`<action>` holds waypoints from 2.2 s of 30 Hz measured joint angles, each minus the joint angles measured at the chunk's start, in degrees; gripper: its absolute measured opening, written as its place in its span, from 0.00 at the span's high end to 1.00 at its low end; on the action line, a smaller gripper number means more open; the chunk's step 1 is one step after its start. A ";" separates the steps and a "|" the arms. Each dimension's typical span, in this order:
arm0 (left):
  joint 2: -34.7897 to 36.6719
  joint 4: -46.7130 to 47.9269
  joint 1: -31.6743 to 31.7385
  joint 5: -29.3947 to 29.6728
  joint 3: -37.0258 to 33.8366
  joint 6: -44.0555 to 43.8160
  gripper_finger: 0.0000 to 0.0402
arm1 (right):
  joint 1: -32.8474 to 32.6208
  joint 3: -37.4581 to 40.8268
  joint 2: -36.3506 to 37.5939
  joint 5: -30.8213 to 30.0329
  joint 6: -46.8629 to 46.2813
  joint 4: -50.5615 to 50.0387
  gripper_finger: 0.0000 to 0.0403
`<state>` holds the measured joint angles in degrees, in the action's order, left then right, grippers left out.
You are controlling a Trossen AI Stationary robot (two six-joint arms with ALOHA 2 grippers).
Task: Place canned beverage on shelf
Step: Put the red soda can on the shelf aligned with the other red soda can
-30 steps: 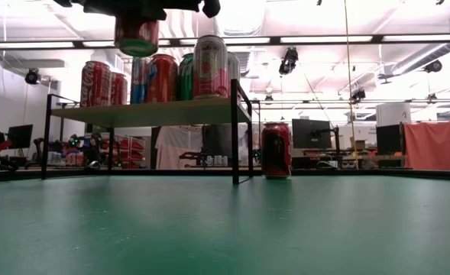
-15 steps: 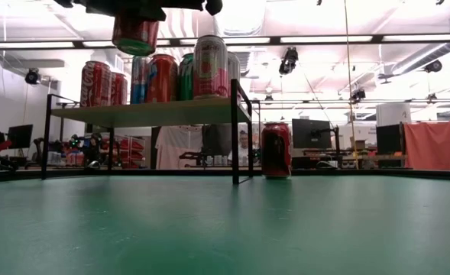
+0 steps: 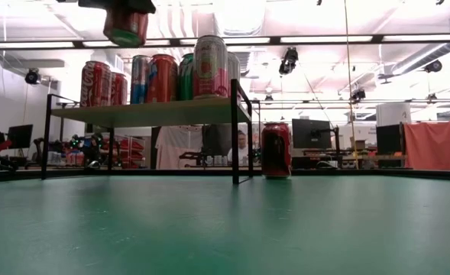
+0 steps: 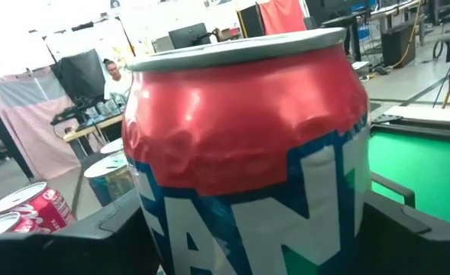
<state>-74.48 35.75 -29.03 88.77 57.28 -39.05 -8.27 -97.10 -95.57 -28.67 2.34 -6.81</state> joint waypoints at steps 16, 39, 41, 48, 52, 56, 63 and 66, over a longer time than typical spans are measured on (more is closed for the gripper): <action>7.74 -5.11 9.48 -17.50 -4.46 5.36 0.27 | 0.04 0.11 7.00 0.06 2.35 -8.90 0.19; 4.66 -62.04 12.86 -13.65 -26.77 34.18 0.27 | 0.04 0.11 7.30 0.05 3.71 -10.51 0.19; 4.66 -63.01 13.21 -14.14 -27.58 34.36 0.27 | 0.04 0.11 7.30 0.06 3.71 -10.51 0.19; 4.66 -63.76 14.77 -14.71 -28.17 34.41 0.27 | 0.04 0.13 7.30 0.05 3.71 -10.51 0.19; 4.70 -64.20 15.26 -14.76 -27.71 35.01 0.27 | 0.04 0.13 7.29 0.05 3.73 -10.51 0.19; 4.70 -64.25 16.16 -14.79 -26.78 35.36 0.27 | 0.04 0.13 7.28 0.05 3.73 -10.51 0.19; 4.53 -64.20 17.61 -14.79 -26.58 35.36 0.27 | 0.04 0.13 7.28 0.05 3.80 -10.80 0.19; 4.42 -64.19 17.78 -14.84 -26.58 35.36 0.27 | 0.04 0.13 7.28 0.05 3.77 -10.98 0.19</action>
<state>-70.06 -28.44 -11.25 73.93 30.70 -3.68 -8.23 -96.97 -88.29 -28.62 6.11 -17.79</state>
